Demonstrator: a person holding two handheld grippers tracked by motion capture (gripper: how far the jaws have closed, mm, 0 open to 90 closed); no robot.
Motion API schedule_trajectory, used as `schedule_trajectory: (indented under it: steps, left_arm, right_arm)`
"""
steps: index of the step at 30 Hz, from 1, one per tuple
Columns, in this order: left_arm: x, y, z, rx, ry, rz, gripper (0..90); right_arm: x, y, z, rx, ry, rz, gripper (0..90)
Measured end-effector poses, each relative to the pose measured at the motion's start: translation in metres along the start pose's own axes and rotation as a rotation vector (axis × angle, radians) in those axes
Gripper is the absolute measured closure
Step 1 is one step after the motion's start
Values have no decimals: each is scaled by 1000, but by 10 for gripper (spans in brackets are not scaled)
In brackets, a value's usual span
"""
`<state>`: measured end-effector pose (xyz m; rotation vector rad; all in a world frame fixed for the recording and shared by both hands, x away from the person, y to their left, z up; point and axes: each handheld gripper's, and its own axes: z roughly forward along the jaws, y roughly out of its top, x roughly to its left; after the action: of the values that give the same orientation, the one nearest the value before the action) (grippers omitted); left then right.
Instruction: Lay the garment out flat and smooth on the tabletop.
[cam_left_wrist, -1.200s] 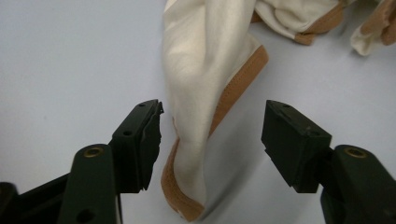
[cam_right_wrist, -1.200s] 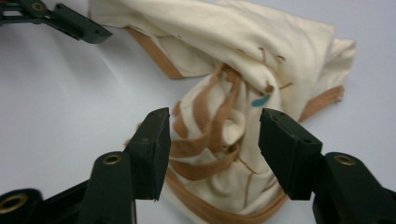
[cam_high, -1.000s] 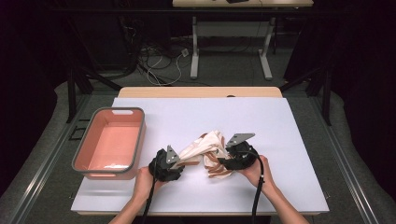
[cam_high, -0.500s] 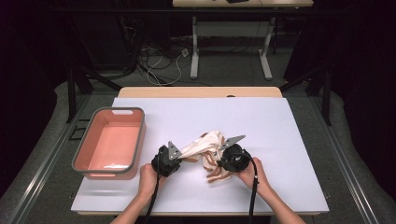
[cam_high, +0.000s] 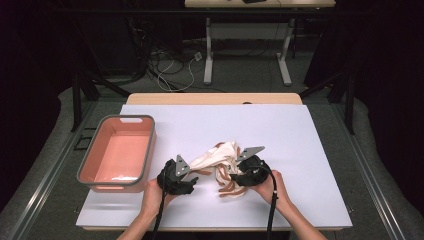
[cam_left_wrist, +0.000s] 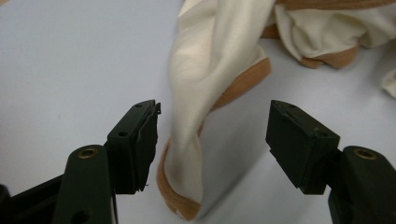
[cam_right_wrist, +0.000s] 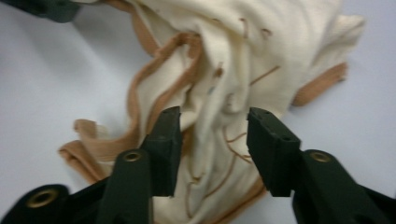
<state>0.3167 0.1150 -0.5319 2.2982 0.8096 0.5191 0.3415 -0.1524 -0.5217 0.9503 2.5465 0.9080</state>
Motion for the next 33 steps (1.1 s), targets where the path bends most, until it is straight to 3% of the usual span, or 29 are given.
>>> schedule_trajectory:
  steps: [5, 9, 14, 21, 33]
  left_arm:
    - [-8, 3, -2, -11, -39, 19, 281]
    - [-14, 6, -3, -23, -67, 29, 271]
    - [-24, 11, -2, -41, -115, 38, 309]
    - [-41, 18, 5, -43, -149, 76, 327]
    - [-54, 24, 16, -45, -197, 77, 413]
  right_arm:
    - [-6, -2, 0, -8, -5, 13, 428]
    - [-10, -3, -2, -28, -18, 26, 420]
    - [-13, -3, -4, -38, -30, 25, 472]
    - [-17, -4, 0, -33, -23, 29, 546]
    - [-19, -6, 5, -15, -13, 47, 649]
